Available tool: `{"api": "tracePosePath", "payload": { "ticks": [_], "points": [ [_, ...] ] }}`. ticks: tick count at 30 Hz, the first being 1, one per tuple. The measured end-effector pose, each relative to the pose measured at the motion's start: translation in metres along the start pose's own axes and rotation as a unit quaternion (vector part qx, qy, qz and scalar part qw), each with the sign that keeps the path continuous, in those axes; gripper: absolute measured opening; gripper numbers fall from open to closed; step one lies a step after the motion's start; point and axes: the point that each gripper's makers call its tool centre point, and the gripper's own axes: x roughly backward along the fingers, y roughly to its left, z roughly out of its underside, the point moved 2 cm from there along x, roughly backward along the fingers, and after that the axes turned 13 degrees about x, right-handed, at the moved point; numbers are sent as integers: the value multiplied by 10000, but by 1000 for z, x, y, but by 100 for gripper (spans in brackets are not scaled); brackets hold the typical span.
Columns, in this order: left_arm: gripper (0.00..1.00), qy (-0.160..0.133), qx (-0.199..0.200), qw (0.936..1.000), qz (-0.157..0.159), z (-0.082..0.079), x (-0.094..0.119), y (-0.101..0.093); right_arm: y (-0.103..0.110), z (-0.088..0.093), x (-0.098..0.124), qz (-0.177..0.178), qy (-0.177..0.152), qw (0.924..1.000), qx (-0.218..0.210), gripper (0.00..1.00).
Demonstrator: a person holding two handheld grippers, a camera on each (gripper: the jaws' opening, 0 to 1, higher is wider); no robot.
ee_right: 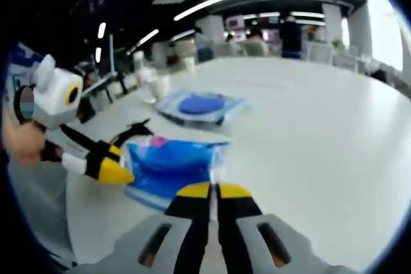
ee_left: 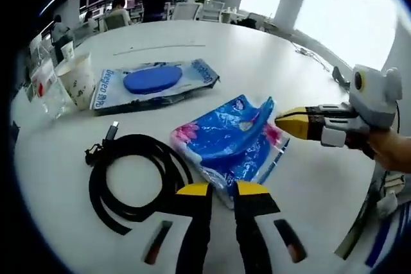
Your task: Arrange the tabletop items into an orderly group along one side of the table until the central work area is clear of visible clutter.
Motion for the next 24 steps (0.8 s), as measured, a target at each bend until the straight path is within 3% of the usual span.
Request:
{"api": "tracePosePath", "payload": {
  "ticks": [3, 10, 17, 24],
  "points": [
    [2, -75, 8, 10000, 17, -5, 2, -1, 0, 1, 5, 67, -5, 10000, -12, 0],
    [1, -195, -35, 9996, 184, -26, 0, -11, -12, -6, 22, 405, -260, 9988, -132, 0],
    [1, -253, -247, 9982, 479, -55, -14, -38, -42, -16, 42, 947, -468, 9940, -266, 0],
    [1, -353, -10, 9967, 733, -82, -32, -53, -72, -26, 50, 1222, -538, 9906, -296, 0]
  ]
}}
